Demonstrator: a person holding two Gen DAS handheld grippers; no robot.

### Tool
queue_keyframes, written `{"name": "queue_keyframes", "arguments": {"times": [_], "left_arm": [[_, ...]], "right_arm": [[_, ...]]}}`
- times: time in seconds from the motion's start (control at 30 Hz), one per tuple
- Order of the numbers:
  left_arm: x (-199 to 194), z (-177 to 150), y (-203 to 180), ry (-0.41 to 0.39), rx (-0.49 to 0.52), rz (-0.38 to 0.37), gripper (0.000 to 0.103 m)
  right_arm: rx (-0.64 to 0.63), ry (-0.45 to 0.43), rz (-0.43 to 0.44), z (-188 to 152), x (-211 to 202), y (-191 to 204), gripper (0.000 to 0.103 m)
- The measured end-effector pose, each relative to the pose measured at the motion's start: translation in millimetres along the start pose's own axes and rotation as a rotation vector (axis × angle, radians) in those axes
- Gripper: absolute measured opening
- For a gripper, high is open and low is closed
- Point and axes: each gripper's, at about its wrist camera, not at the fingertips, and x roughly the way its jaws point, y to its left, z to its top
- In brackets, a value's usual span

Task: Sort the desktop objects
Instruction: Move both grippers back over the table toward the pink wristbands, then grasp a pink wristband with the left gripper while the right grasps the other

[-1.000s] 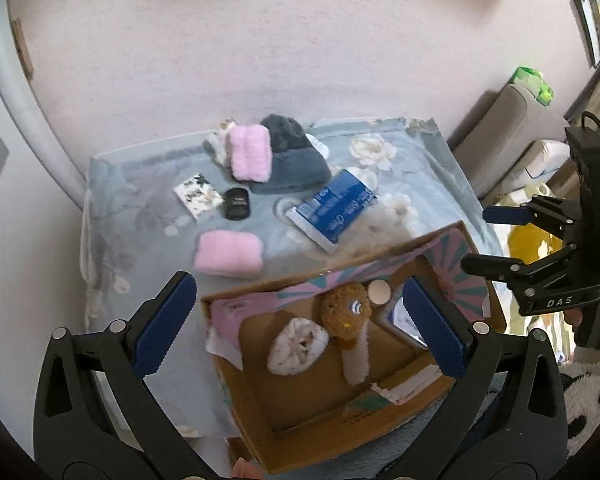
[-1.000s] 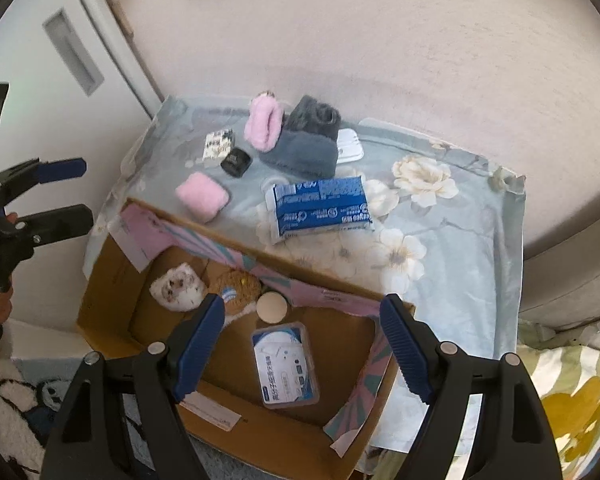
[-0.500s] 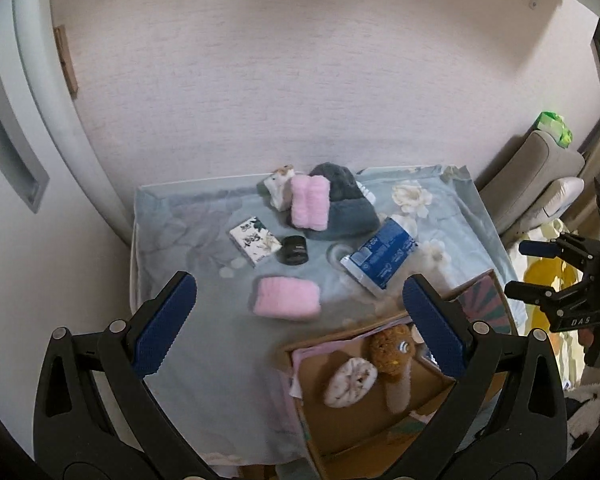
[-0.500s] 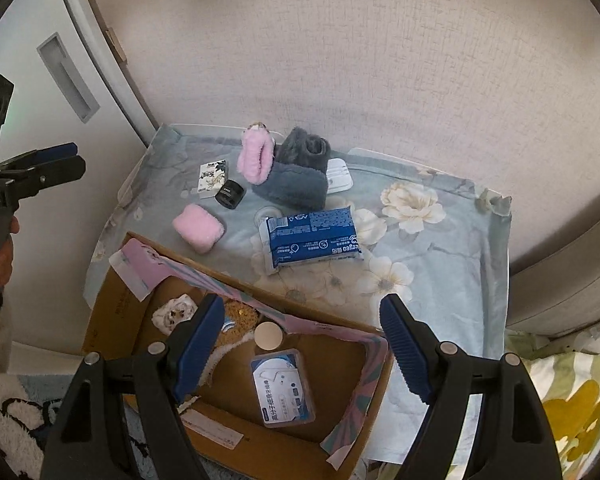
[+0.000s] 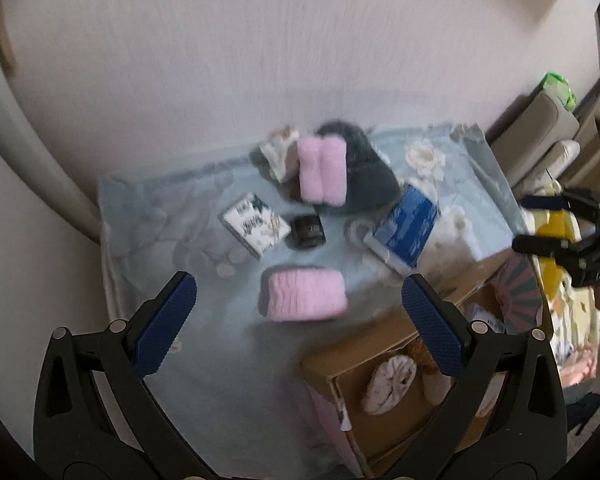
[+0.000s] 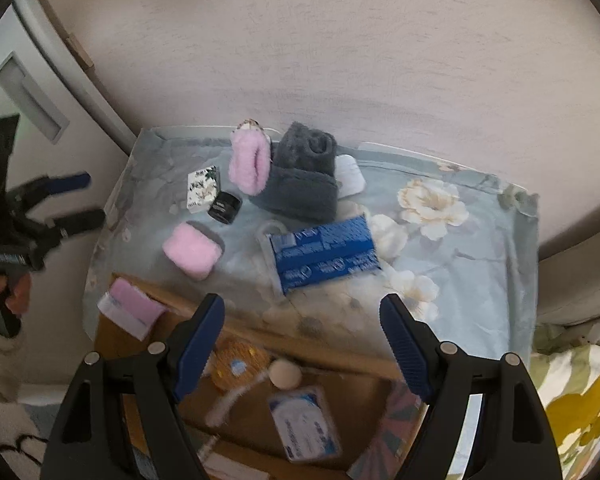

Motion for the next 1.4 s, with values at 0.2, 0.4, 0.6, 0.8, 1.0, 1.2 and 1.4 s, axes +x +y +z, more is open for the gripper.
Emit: {"name": "queue_keyframes", "arguments": {"times": [0.2, 0.4, 0.6, 0.8, 1.0, 1.2, 1.4], "left_arm": [[51, 0, 5, 0.162, 0.003, -0.064, 0.102], [100, -2, 5, 0.262, 0.008, -0.107, 0.096], [123, -7, 3, 0.306, 0.017, -0.127, 0.096], [134, -13, 0, 0.327, 0.018, -0.134, 0.096], [147, -19, -3, 0.345, 0.024, -0.109, 0.06], [135, -23, 3, 0.298, -0.009, -0.122, 0.032], [124, -24, 5, 0.27, -0.038, -0.131, 0.025]], "right_arm": [[0.001, 0.009, 0.016, 35, 35, 10, 0.077], [-0.042, -0.007, 0.063, 72, 78, 26, 0.076], [-0.099, -0.006, 0.089, 98, 115, 42, 0.077], [-0.11, 0.002, 0.085, 114, 140, 52, 0.076], [-0.131, 0.012, 0.086, 122, 159, 56, 0.04], [-0.113, -0.007, 0.072, 117, 162, 53, 0.027], [-0.115, -0.019, 0.072, 114, 147, 51, 0.026]]}}
